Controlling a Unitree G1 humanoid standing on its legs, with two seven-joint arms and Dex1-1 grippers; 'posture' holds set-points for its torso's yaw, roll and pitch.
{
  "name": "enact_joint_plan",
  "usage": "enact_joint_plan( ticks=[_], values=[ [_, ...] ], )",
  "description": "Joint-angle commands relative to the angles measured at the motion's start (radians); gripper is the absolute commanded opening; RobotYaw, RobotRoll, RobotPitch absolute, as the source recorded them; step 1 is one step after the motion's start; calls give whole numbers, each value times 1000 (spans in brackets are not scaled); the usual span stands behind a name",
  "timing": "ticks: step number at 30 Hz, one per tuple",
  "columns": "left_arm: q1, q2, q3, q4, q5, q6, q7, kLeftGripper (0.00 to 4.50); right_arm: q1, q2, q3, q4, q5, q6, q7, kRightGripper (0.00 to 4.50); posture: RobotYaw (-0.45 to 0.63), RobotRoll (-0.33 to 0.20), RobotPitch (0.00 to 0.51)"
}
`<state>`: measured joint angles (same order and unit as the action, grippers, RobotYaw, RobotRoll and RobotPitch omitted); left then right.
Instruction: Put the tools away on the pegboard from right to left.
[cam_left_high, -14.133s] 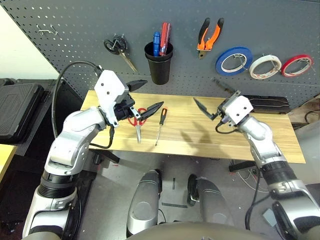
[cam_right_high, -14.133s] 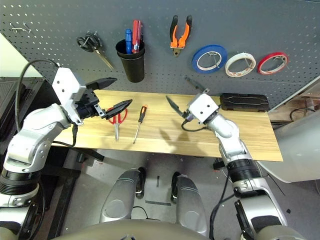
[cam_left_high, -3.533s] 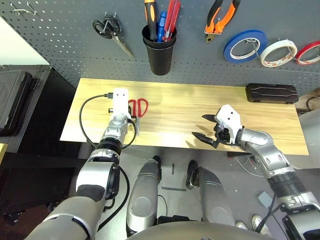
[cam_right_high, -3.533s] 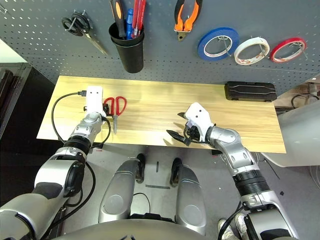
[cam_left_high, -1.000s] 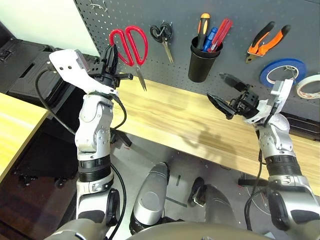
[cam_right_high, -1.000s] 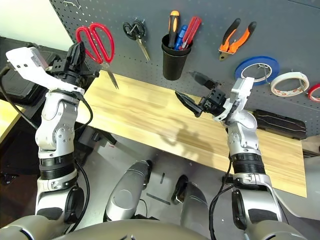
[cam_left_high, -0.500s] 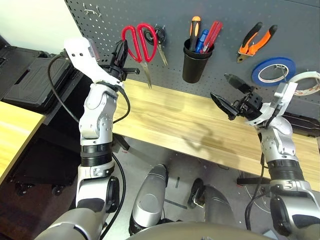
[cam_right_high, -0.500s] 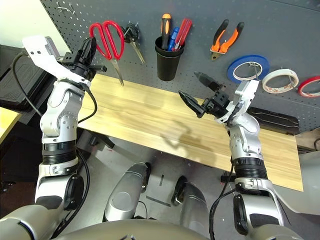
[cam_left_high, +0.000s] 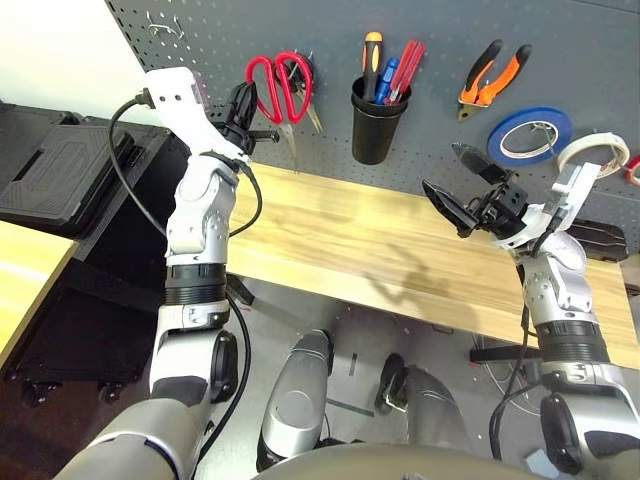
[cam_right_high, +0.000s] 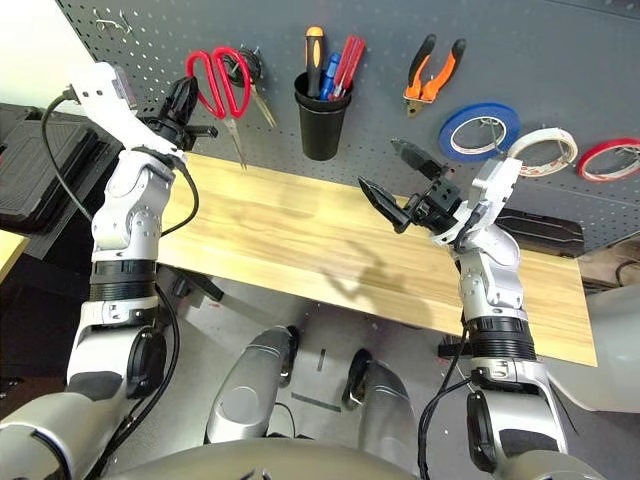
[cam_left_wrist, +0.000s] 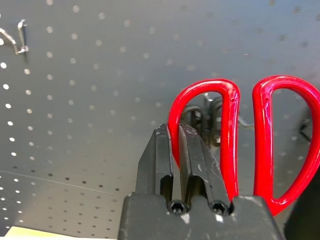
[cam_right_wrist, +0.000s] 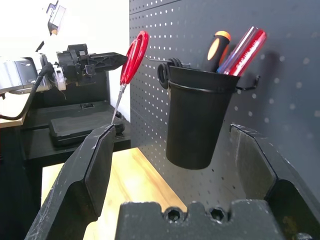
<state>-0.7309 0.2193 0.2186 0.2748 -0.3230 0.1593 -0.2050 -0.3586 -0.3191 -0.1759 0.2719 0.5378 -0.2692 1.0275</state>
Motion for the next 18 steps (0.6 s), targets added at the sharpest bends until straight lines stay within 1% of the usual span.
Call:
enact_joint_plan(
  ticks=[1,9,13,15,18],
  values=[
    [-26,7,8,53,15,-35,0,44,22,-2,-1,-34,0,7,-6,4500,258,0,171],
    [-71,23,9,194,52,-89,15,44,22,-4,2,-35,-8,7,-15,4500,255,0,172],
    [-123,25,6,310,77,-136,19,44,19,-1,6,-25,-14,1,-16,4500,256,0,171],
    [-137,26,6,343,82,-152,15,44,19,-1,7,-27,-15,1,-18,4500,252,0,170],
    [-187,39,1,453,103,-188,6,44,18,-1,11,-29,-17,1,-20,4500,249,0,169]
  ],
)
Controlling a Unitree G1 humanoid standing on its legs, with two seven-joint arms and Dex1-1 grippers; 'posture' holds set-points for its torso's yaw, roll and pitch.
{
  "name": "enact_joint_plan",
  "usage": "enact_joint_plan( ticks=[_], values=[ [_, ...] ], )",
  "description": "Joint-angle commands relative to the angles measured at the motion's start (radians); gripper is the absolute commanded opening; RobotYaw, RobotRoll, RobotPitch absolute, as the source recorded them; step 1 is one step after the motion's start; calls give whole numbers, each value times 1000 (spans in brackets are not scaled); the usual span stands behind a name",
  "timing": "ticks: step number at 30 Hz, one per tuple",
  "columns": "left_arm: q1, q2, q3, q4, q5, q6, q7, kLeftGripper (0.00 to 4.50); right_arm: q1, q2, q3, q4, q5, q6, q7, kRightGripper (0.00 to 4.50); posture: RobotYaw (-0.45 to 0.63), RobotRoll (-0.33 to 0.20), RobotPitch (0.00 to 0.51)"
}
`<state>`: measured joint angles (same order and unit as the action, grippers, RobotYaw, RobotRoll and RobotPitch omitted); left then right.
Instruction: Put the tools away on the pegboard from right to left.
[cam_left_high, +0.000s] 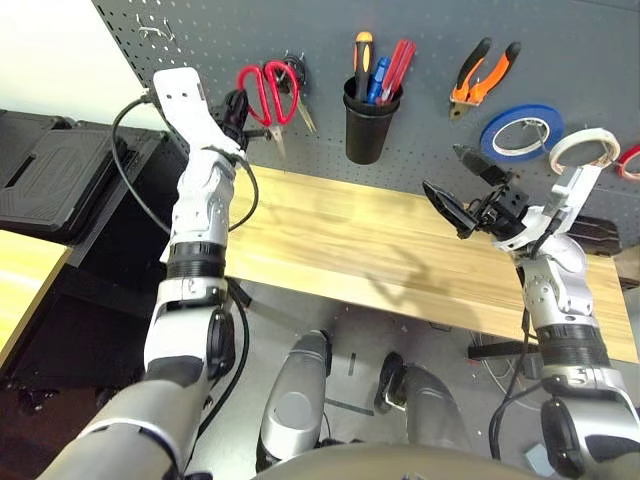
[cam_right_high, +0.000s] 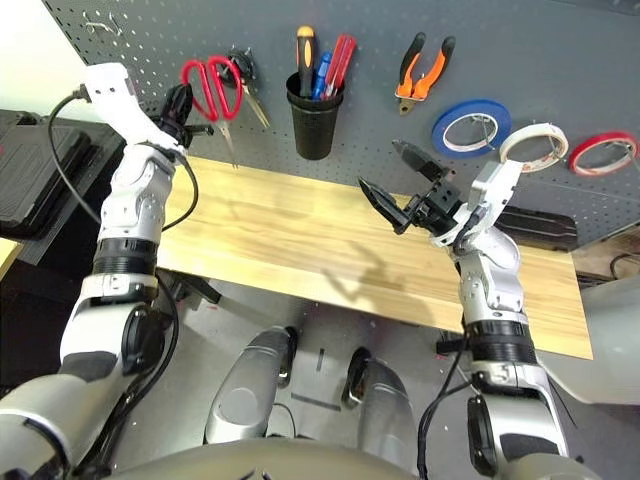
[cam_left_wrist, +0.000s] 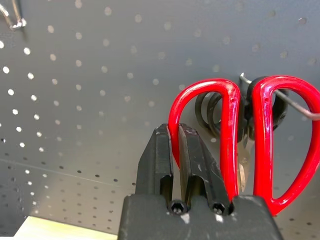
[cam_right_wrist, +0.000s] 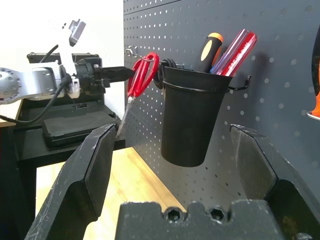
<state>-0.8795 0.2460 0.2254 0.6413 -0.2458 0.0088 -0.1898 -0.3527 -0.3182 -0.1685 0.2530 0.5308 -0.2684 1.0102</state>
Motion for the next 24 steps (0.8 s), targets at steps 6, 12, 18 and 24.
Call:
enact_joint_plan(
  ticks=[6,12,18,24],
  values=[
    [-85,34,-18,224,54,-100,-40,697,17,10,13,-13,-20,-8,-10,4500,238,0,164],
    [-21,41,-43,208,69,-134,-108,2837,19,30,19,-6,-45,-21,-38,4500,231,0,162],
    [145,63,-78,39,67,-112,-200,4431,37,59,18,11,-98,-18,-142,4500,228,0,158],
    [289,67,-61,-87,78,-159,-164,4431,64,74,1,45,-171,-18,-299,4500,214,0,157]
  ],
)
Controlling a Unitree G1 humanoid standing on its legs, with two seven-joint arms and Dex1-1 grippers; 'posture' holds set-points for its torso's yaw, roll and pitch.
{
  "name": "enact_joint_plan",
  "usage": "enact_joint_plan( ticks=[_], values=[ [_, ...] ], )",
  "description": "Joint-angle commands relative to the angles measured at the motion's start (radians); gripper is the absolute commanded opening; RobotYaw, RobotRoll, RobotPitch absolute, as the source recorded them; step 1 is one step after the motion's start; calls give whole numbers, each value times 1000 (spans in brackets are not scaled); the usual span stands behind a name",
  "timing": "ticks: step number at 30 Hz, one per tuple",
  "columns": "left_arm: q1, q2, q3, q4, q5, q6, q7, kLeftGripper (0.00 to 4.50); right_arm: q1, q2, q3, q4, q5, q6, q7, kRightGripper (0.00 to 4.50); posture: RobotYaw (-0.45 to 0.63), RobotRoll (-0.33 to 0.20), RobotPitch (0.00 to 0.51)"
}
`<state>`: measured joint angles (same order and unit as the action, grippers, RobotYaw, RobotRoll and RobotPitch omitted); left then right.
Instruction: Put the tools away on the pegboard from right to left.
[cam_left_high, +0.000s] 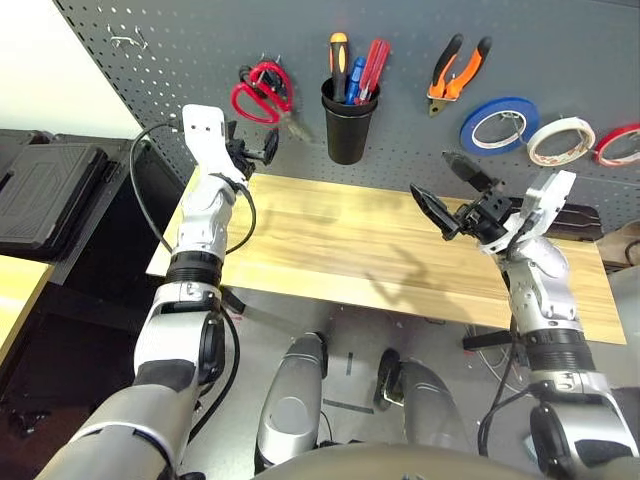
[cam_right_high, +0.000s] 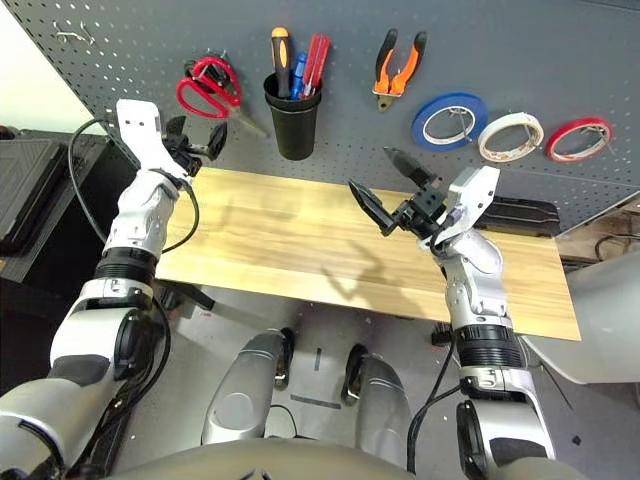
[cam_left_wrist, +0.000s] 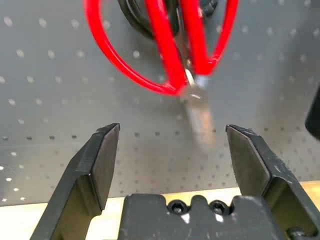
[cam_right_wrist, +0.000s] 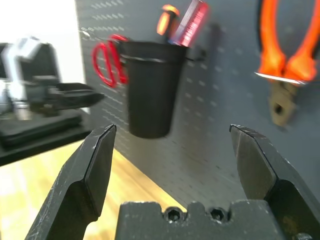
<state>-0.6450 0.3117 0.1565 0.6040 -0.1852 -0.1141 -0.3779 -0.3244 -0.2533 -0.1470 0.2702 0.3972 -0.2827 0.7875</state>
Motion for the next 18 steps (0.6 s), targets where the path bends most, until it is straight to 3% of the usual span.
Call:
enact_joint_plan(
  ticks=[1,8,18],
  values=[
    [68,-1,12,-59,18,-48,35,4431,39,9,-23,34,-46,-6,-97,4500,206,0,156],
    [205,-7,48,-102,35,-107,129,4431,62,24,-68,101,-133,-27,-332,4500,164,0,158],
    [249,-4,70,-63,36,-178,165,4431,23,18,-141,247,-196,-116,-565,4500,114,0,160]
  ],
)
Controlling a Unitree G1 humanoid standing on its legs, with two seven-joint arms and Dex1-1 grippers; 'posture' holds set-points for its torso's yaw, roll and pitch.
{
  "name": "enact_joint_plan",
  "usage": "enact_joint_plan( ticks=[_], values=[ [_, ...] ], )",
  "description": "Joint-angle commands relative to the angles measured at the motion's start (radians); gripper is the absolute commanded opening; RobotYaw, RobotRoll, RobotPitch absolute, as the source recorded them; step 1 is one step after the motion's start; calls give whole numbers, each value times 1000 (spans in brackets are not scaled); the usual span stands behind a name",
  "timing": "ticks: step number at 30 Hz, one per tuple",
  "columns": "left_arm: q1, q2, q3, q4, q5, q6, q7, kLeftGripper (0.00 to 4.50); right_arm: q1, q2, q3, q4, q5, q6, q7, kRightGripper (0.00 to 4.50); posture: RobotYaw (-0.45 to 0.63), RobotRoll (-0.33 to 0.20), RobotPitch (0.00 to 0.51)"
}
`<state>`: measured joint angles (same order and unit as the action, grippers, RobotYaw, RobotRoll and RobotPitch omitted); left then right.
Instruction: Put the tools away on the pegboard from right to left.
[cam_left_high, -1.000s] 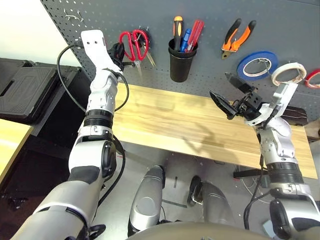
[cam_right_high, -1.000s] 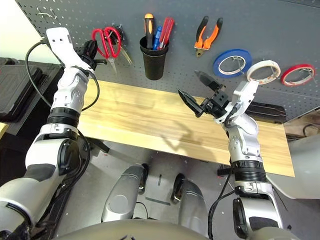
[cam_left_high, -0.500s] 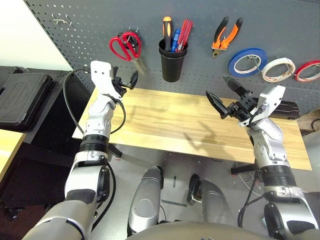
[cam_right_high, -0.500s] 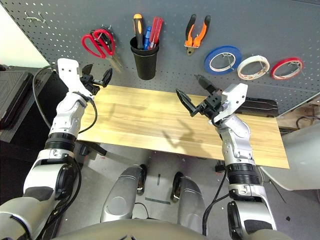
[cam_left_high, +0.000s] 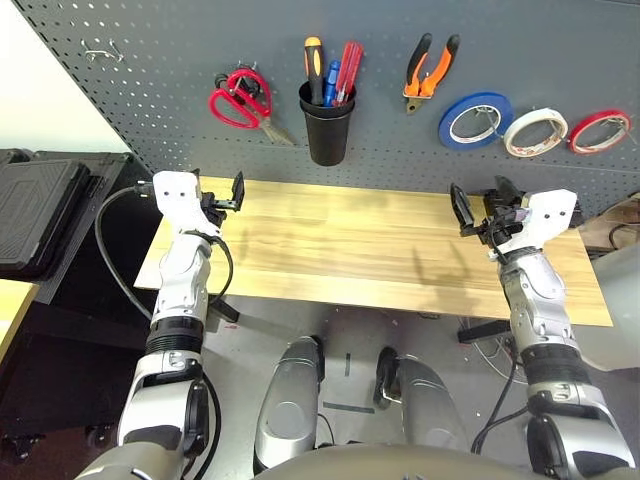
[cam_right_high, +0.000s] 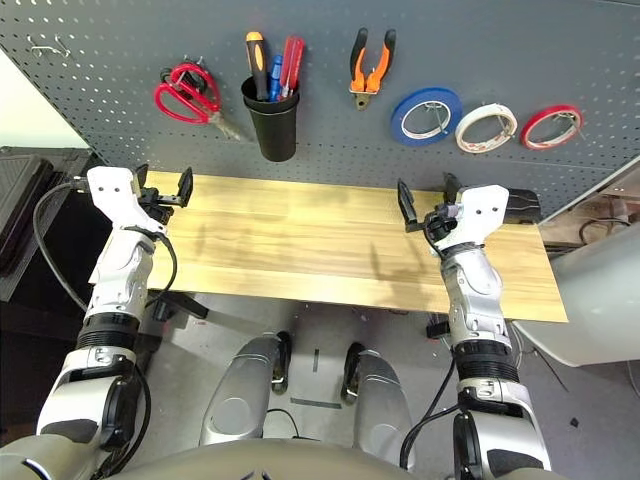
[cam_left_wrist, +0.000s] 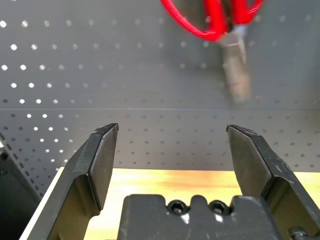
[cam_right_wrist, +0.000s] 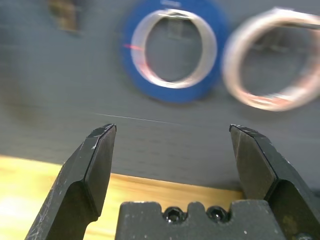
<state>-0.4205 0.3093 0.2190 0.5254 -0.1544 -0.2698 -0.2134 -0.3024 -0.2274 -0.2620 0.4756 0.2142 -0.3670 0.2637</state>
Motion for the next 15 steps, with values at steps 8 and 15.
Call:
enact_joint_plan(
  ticks=[8,15],
  values=[
    [13,10,20,55,2,-56,2,4431,-48,-41,-55,148,-20,-80,-91,4500,83,0,160],
    [1,14,25,91,-6,-65,-3,4431,-109,-77,-59,247,-12,-91,-73,4500,85,0,169]
  ],
)
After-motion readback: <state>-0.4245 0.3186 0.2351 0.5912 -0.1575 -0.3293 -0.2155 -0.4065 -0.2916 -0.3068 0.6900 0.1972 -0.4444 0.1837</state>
